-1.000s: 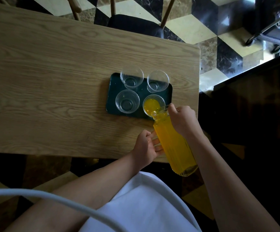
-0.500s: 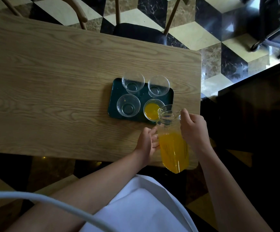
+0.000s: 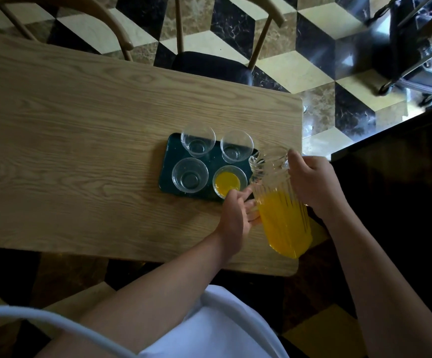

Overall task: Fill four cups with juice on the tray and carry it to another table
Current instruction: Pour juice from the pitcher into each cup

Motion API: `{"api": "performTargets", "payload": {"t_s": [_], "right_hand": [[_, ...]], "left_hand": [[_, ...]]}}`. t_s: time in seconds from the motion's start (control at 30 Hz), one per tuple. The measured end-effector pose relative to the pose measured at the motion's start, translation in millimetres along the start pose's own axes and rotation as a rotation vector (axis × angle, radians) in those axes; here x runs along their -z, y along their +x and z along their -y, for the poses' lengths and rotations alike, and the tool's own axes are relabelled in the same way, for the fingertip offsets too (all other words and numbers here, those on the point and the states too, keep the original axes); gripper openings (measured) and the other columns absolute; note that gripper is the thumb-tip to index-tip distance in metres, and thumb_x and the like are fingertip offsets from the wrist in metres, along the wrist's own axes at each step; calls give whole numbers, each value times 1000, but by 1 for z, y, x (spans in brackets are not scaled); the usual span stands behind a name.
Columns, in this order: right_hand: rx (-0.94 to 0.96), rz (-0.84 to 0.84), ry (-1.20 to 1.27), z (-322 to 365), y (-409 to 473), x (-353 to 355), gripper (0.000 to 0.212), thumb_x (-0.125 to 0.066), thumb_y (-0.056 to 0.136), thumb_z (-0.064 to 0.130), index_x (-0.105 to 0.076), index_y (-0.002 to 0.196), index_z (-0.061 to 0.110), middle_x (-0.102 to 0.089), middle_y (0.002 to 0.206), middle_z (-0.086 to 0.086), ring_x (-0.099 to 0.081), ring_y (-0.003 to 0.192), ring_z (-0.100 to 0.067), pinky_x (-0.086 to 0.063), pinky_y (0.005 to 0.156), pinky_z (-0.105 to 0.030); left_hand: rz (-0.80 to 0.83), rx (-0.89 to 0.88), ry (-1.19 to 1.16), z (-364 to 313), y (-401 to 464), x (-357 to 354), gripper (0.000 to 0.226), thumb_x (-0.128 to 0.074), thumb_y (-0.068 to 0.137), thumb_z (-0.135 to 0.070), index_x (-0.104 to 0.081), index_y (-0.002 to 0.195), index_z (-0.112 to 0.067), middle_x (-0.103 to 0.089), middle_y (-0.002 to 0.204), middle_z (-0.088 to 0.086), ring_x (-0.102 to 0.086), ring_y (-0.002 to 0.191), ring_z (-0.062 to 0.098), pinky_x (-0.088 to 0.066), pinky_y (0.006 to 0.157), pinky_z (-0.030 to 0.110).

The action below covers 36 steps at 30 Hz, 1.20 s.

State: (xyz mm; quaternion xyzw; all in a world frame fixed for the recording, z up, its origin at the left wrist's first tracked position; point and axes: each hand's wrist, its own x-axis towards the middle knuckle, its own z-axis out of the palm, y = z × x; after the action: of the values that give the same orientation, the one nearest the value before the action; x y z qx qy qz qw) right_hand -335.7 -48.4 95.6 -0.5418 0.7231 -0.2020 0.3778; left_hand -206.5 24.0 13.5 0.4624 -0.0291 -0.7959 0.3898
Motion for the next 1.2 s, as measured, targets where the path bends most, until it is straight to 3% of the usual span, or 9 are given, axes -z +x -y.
{"api": "performTargets", "payload": {"t_s": [0.1, 0.3, 0.4, 0.6, 0.97, 1.1, 1.2], "right_hand": [[16, 36, -10, 8, 14, 0, 48, -46, 97, 42, -45, 61, 10, -37, 56, -12, -35, 54, -23, -31, 56, -37], [28, 54, -46, 16, 38, -4, 49, -46, 98, 44, -41, 60, 13, -37, 57, -12, -35, 54, -22, -31, 57, -35], [29, 75, -58, 18, 47, -5, 49, -45, 98, 45, -38, 60, 14, -37, 58, -12, -35, 54, -22, -32, 57, -35], [-4, 100, -120, 21, 64, -12, 49, -45, 98, 44, -39, 60, 14, -39, 58, -13, -37, 54, -23, -34, 57, -35], [-75, 160, -168, 24, 82, -23, 47, -46, 95, 48, -41, 62, 14, -37, 58, -12, -35, 55, -24, -34, 57, -37], [-91, 172, -189, 25, 86, -24, 48, -46, 95, 46, -38, 59, 15, -37, 56, -11, -36, 53, -23, -35, 56, -37], [-101, 178, -210, 26, 88, -25, 48, -46, 96, 44, -35, 57, 17, -38, 57, -12, -35, 53, -23, -35, 56, -37]], "left_hand": [[-27, 9, -17, -7, 5, -6, 46, -24, 96, -33, -61, 124, -26, -70, 122, 14, -60, 121, 37, -46, 106, 51], [-51, 15, -76, -21, 18, -8, 59, -23, 101, -47, -41, 151, -19, -66, 125, 14, -61, 117, 34, -47, 101, 46], [-66, 34, -77, -24, 24, -7, 63, -21, 103, -52, -39, 153, -17, -65, 127, 15, -61, 116, 34, -44, 105, 49], [-98, 68, -113, -29, 36, -11, 59, -17, 100, -31, -41, 153, -19, -65, 122, 15, -60, 113, 37, -45, 106, 54], [-99, 127, -286, -27, 45, -13, 68, -25, 90, -26, -28, 157, -22, -61, 129, 21, -57, 118, 44, -45, 103, 57], [-115, 140, -297, -30, 45, -15, 67, -24, 90, -26, -27, 158, -23, -64, 121, 19, -59, 111, 42, -49, 90, 52], [-120, 150, -279, -30, 47, -17, 67, -23, 92, -25, -24, 159, -24, -65, 116, 17, -60, 108, 41, -47, 94, 54]]}}
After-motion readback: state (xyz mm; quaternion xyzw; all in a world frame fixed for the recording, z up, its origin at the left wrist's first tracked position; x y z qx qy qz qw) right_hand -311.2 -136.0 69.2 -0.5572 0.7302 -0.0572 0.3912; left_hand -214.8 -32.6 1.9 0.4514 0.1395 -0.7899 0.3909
